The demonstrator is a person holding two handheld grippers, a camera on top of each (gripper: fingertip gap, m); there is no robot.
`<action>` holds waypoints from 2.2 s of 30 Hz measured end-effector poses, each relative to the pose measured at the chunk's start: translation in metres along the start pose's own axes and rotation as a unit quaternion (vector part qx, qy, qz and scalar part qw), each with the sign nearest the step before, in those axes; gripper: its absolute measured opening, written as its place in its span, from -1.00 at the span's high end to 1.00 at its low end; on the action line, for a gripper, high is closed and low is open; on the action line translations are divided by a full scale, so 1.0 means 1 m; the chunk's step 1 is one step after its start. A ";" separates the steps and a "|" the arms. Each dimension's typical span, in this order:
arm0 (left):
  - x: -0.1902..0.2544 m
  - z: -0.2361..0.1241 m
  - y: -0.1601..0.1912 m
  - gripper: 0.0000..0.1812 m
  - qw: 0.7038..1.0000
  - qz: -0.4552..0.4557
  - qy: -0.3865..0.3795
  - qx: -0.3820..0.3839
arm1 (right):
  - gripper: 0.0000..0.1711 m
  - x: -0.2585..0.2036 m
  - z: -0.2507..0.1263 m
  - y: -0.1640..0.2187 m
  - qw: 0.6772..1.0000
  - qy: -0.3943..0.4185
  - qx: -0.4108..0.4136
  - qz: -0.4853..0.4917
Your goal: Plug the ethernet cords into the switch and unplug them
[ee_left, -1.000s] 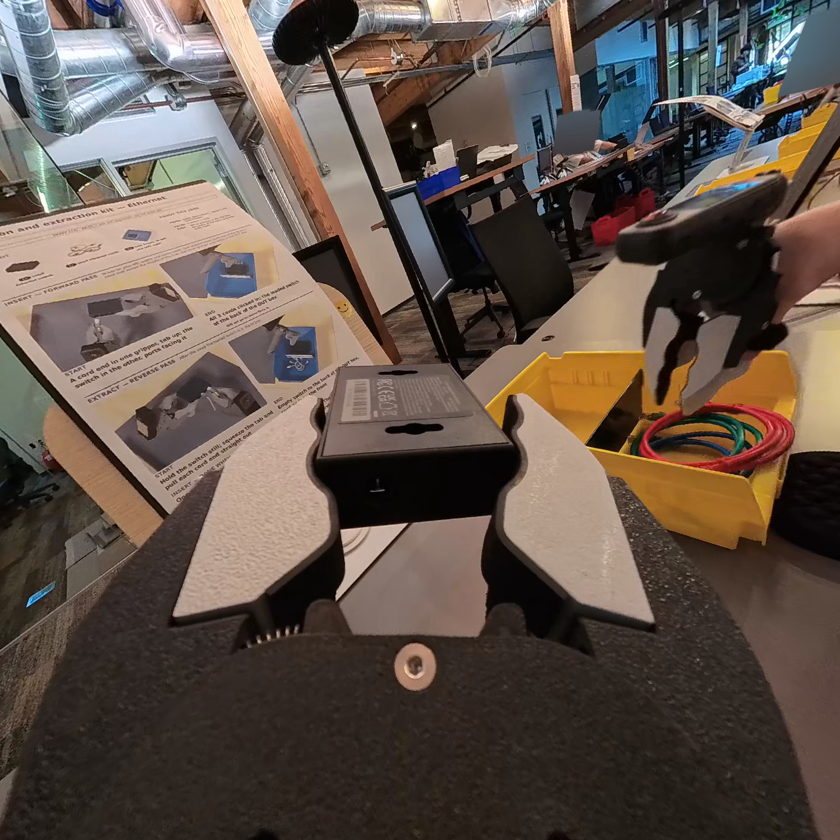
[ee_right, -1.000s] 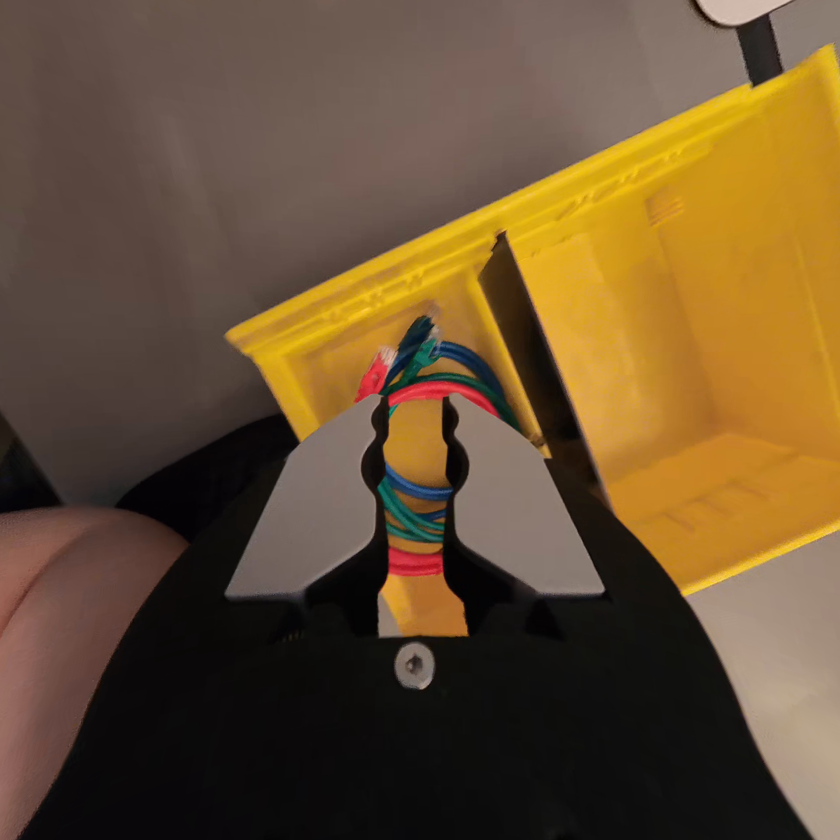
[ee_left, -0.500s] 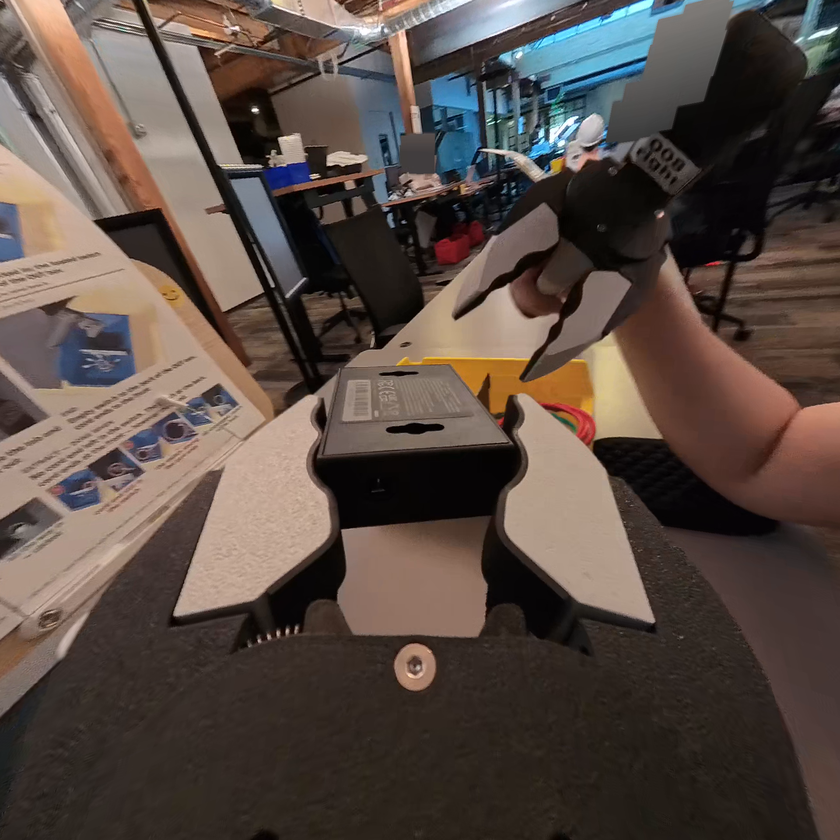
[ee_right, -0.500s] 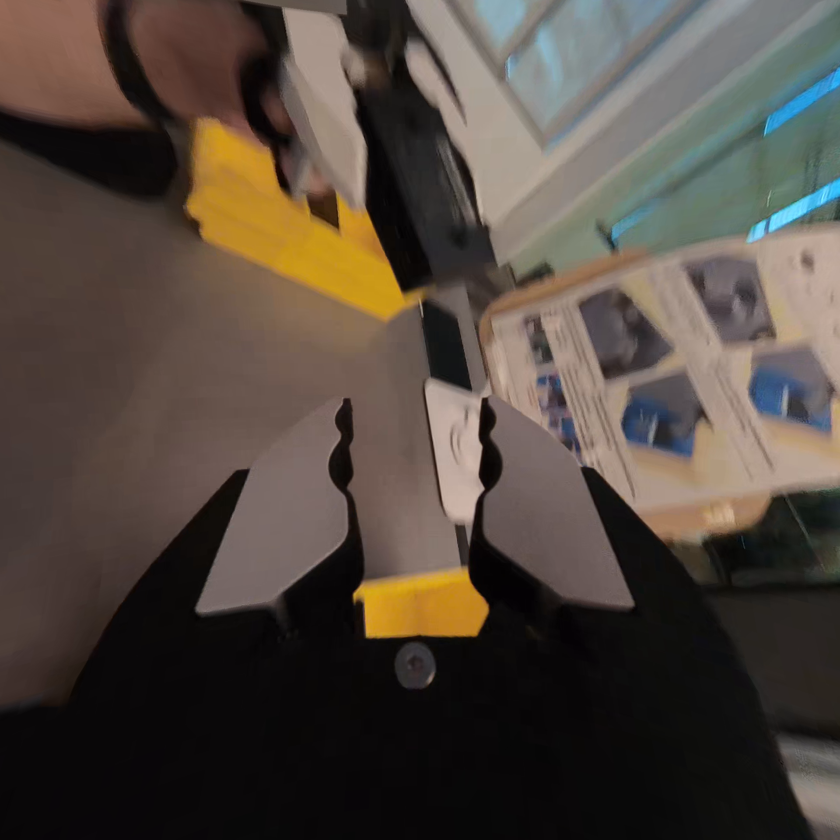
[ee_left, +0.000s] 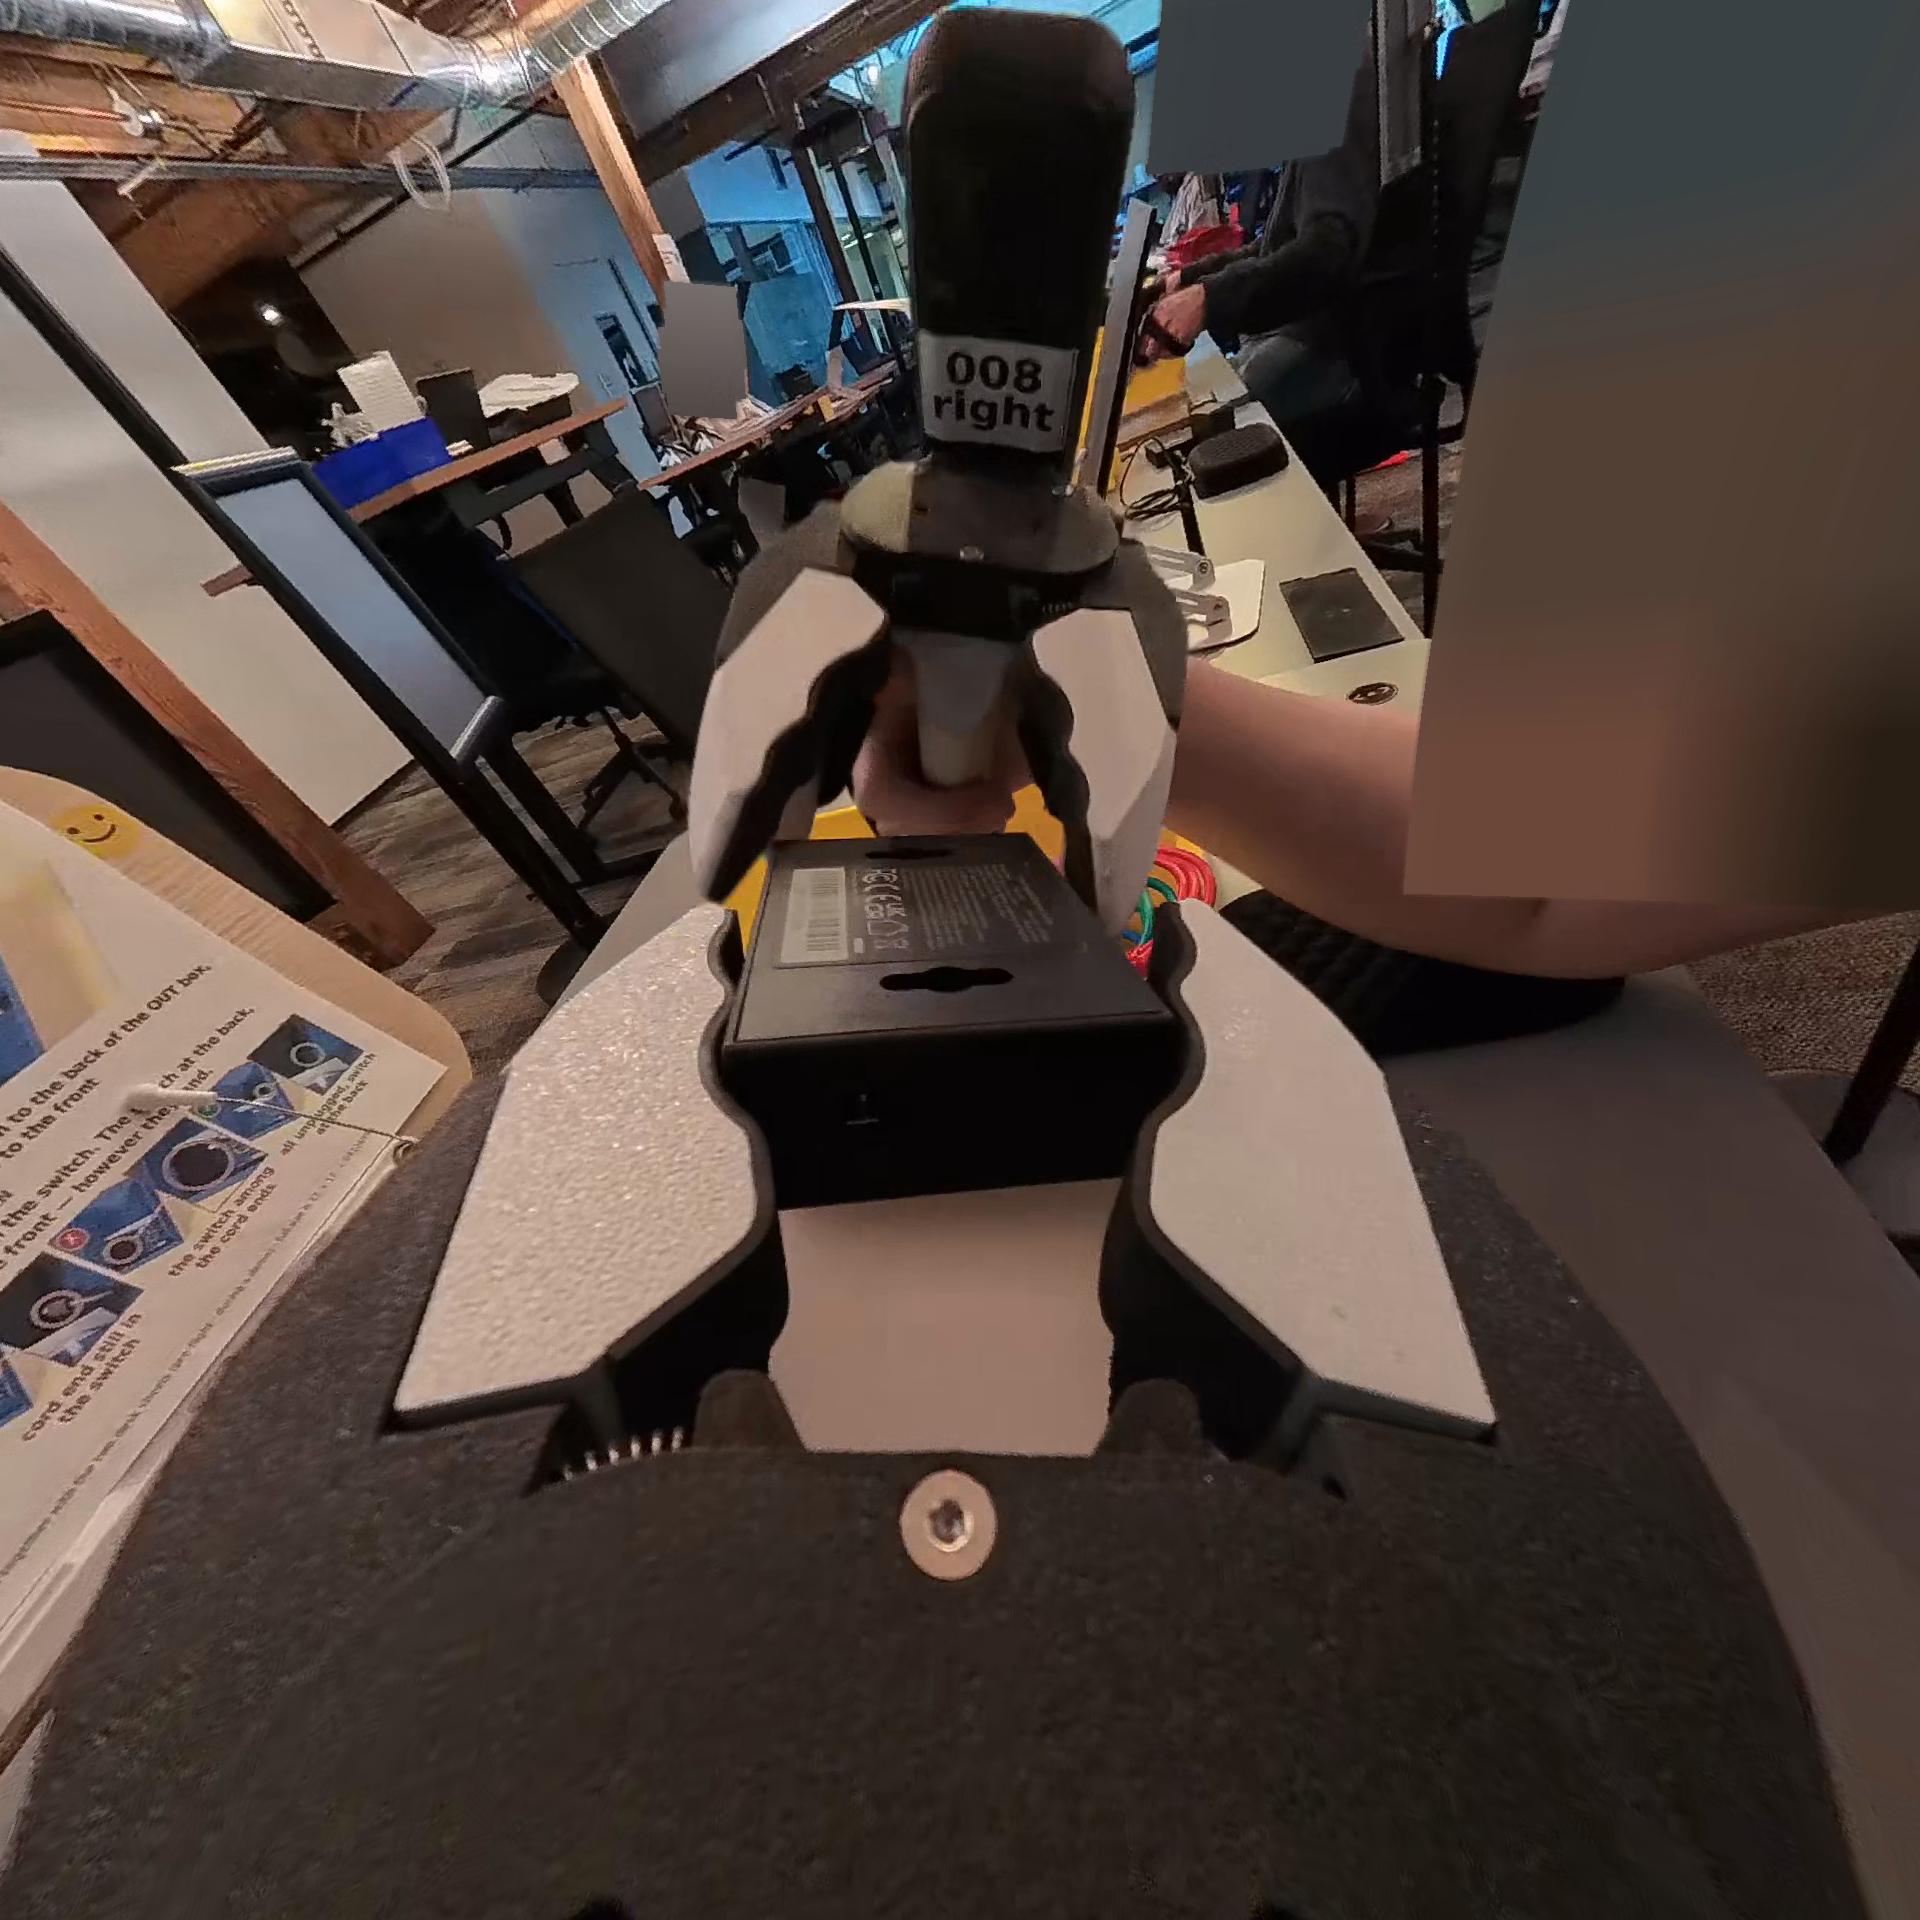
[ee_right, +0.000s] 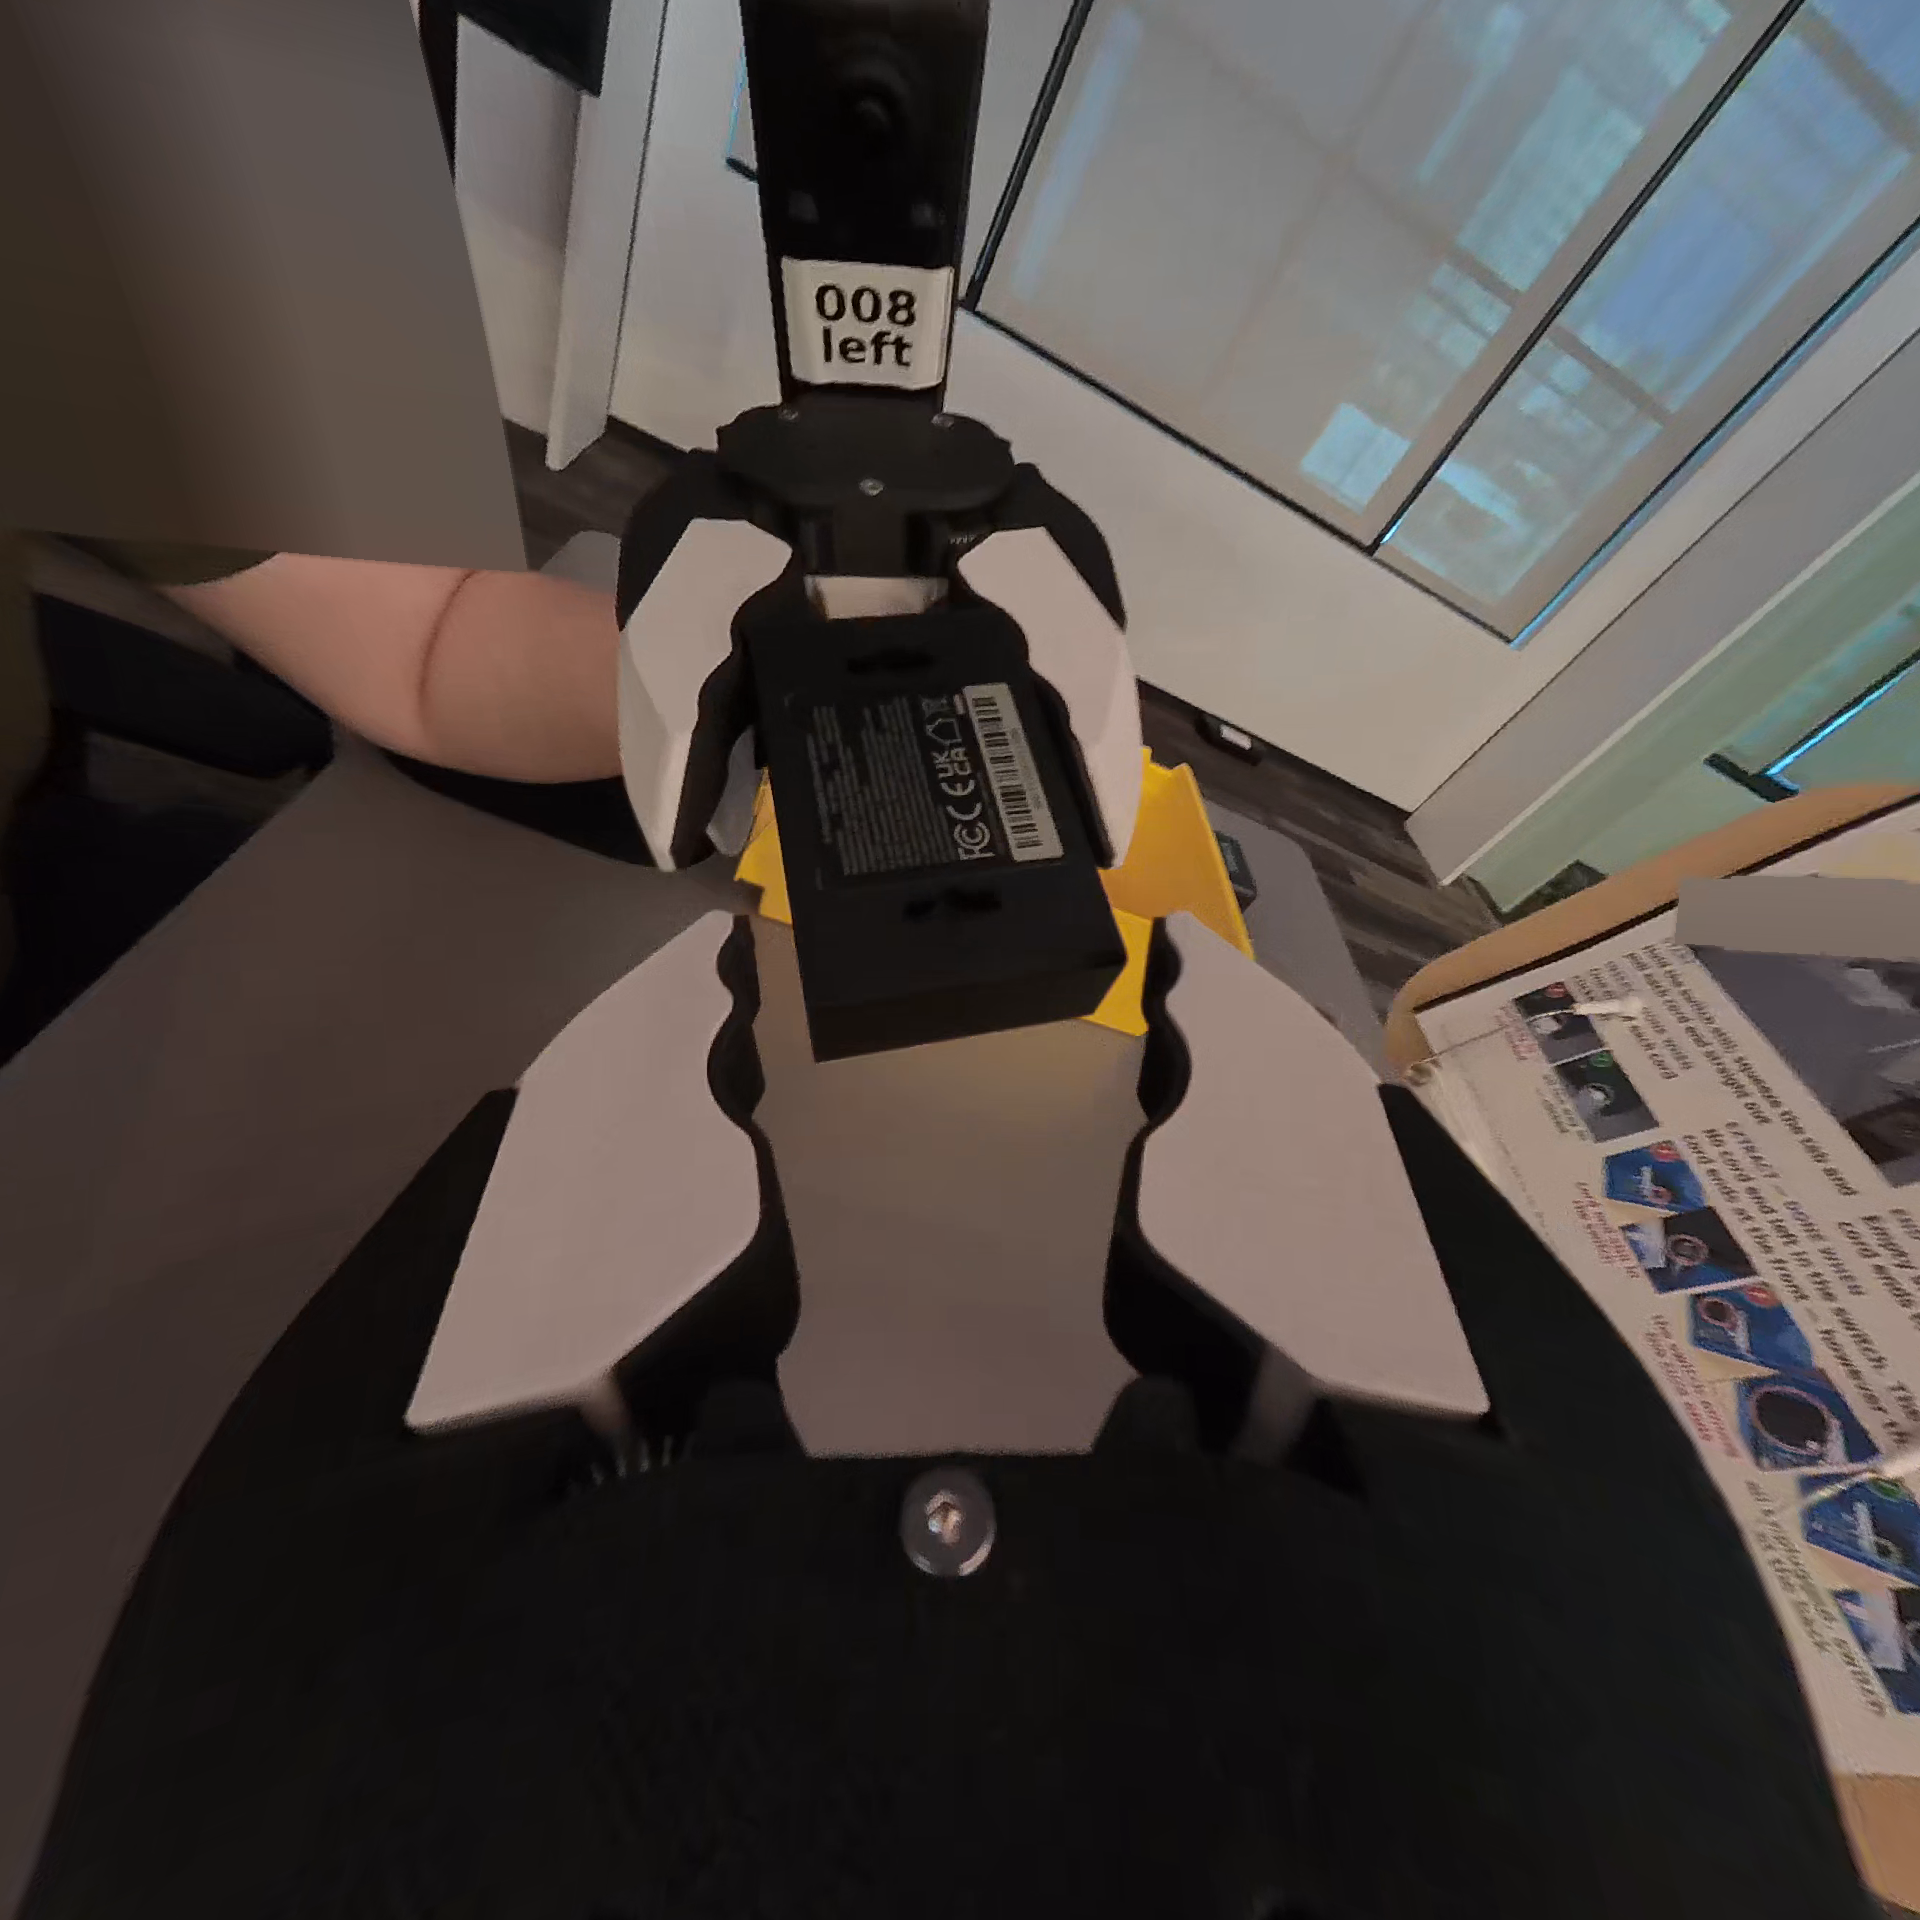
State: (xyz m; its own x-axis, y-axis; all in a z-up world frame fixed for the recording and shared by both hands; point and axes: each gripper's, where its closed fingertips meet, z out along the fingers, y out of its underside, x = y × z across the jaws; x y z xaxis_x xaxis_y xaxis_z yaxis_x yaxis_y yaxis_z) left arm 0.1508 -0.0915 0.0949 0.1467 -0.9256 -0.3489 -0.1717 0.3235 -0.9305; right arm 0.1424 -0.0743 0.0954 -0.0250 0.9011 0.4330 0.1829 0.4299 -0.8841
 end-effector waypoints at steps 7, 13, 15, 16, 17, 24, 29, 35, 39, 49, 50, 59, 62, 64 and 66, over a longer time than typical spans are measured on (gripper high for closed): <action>0.004 0.002 0.002 0.18 1.000 -0.008 0.018 0.003 | 0.27 -0.004 0.005 0.006 0.999 -0.032 -0.011 0.018; -0.025 -0.006 0.011 0.05 0.997 0.015 -0.068 -0.023 | 0.28 0.031 -0.041 0.036 0.986 0.088 -0.139 -0.034; -0.033 -0.015 0.007 0.05 0.996 0.009 -0.083 -0.019 | 0.28 0.059 -0.088 0.065 0.968 0.166 -0.187 0.013; -0.034 -0.019 0.004 0.06 0.996 0.006 -0.082 -0.017 | 0.28 0.071 -0.113 0.086 0.953 0.201 -0.219 0.051; -0.034 -0.023 0.001 0.07 0.997 0.006 -0.082 -0.016 | 0.27 0.080 -0.137 0.112 0.935 0.229 -0.256 0.087; -0.035 -0.036 -0.010 0.12 0.994 0.034 -0.099 -0.023 | 0.27 0.081 -0.199 0.255 0.810 0.242 -0.440 0.303; -0.038 -0.039 -0.010 0.13 0.994 0.037 -0.104 -0.025 | 0.27 0.068 -0.193 0.288 0.773 0.171 -0.494 0.361; -0.042 -0.038 -0.004 0.13 0.993 0.034 -0.106 -0.035 | 0.27 0.066 -0.193 0.310 0.749 0.034 -0.566 0.342; -0.040 -0.040 -0.007 0.14 0.993 0.039 -0.104 -0.033 | 0.26 0.067 -0.206 0.319 0.751 0.017 -0.586 0.304; -0.058 -0.076 -0.018 0.16 0.985 0.037 -0.162 -0.054 | 0.34 0.101 -0.244 0.238 0.785 0.290 -0.488 0.247; -0.067 -0.088 -0.017 0.17 0.980 0.029 -0.187 -0.067 | 0.34 0.096 -0.252 0.221 0.775 0.341 -0.455 0.274; -0.114 -0.300 0.107 0.33 0.755 -0.251 -0.480 -0.369 | 0.42 0.001 -0.321 0.241 0.612 0.432 -0.452 0.484; -0.105 -0.361 0.151 0.36 0.668 -0.320 -0.517 -0.428 | 0.76 -0.014 -0.304 0.254 0.611 0.367 -0.399 0.577; -0.104 -0.379 0.168 0.38 0.653 -0.351 -0.521 -0.423 | 0.85 -0.015 -0.297 0.256 0.617 0.349 -0.395 0.585; -0.100 -0.387 0.181 0.38 0.642 -0.386 -0.515 -0.417 | 0.86 -0.017 -0.294 0.259 0.607 0.344 -0.419 0.581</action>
State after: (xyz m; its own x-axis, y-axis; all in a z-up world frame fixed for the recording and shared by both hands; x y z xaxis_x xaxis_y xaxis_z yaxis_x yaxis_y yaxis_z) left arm -0.2719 -0.0161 0.0049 0.9941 0.0123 -0.1075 -0.0595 -0.7679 -0.6378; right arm 0.4796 0.0047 -0.0896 0.9630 0.2075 -0.1717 0.1274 -0.9126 -0.3885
